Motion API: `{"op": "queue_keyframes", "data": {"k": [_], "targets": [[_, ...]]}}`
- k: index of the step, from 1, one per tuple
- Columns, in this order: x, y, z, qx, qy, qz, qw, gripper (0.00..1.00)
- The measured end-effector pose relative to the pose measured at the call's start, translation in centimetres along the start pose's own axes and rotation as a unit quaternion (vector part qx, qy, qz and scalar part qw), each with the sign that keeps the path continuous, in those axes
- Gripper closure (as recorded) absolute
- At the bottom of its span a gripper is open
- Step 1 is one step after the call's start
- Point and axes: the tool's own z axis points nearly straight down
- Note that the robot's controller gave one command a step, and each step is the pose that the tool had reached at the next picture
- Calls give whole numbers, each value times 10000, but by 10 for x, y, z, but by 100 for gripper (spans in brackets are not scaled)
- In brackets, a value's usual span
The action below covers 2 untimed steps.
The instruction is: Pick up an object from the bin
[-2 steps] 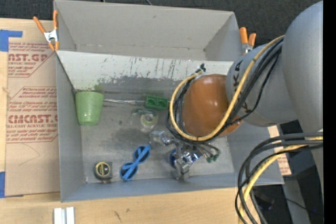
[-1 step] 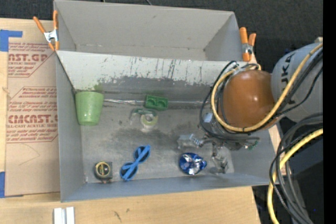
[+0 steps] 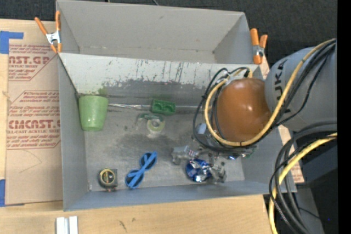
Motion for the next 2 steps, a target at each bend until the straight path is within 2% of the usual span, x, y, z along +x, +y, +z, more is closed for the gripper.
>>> {"op": "queue_keyframes", "data": {"k": [1,2], "targets": [[0,0,0,2,0,8,10000,100],[34,-63,-141,25,-1,-2598,9657,100]]}}
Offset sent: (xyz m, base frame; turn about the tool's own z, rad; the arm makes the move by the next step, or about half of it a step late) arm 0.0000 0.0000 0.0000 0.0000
